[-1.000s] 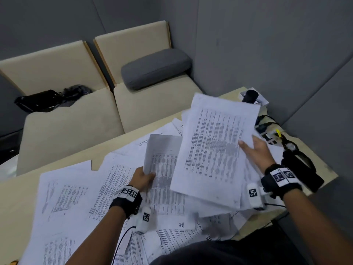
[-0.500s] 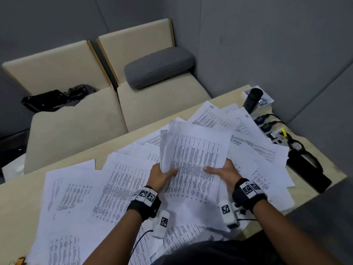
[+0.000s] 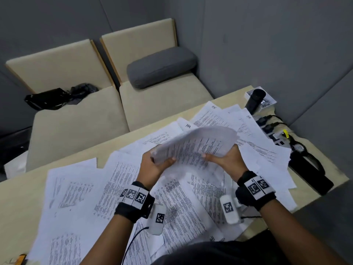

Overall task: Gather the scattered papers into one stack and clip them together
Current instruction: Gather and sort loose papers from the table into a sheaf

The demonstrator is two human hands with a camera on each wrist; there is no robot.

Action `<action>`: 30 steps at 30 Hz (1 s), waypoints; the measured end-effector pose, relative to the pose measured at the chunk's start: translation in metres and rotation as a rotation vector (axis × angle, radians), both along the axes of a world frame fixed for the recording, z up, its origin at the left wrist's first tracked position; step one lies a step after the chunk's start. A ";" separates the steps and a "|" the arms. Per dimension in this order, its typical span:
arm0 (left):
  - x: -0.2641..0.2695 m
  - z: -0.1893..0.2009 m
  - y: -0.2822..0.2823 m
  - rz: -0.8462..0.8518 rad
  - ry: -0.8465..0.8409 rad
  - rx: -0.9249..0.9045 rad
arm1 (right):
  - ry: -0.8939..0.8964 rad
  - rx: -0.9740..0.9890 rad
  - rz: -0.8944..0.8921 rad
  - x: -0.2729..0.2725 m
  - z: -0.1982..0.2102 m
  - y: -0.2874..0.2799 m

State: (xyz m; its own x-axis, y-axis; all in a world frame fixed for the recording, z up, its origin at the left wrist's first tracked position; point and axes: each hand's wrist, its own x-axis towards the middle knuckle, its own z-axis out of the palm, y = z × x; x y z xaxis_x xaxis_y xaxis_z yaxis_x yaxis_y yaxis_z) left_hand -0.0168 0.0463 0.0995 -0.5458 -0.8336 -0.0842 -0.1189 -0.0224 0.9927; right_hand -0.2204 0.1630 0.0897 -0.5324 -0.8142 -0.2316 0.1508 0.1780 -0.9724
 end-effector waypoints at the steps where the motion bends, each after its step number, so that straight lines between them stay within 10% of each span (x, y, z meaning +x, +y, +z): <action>1: 0.001 -0.002 -0.001 0.004 -0.005 0.017 | -0.001 0.013 -0.004 0.001 -0.003 0.000; 12: -0.014 0.023 -0.011 0.110 0.171 0.010 | -0.057 0.080 -0.076 -0.011 -0.017 -0.015; 19: -0.012 -0.062 -0.012 0.001 -0.249 0.131 | 0.013 0.266 -0.027 0.007 -0.072 -0.017; 30: 0.087 -0.062 -0.035 0.210 -0.421 0.126 | 0.177 0.423 0.228 0.033 -0.091 -0.021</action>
State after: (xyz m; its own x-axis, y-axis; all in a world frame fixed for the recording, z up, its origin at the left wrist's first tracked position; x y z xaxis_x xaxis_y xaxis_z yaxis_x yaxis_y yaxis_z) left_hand 0.0702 0.0118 0.0374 -0.2635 -0.8914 -0.3687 -0.4898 -0.2056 0.8473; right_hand -0.1870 0.1418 -0.0012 -0.4133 -0.7684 -0.4886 -0.0979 0.5710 -0.8151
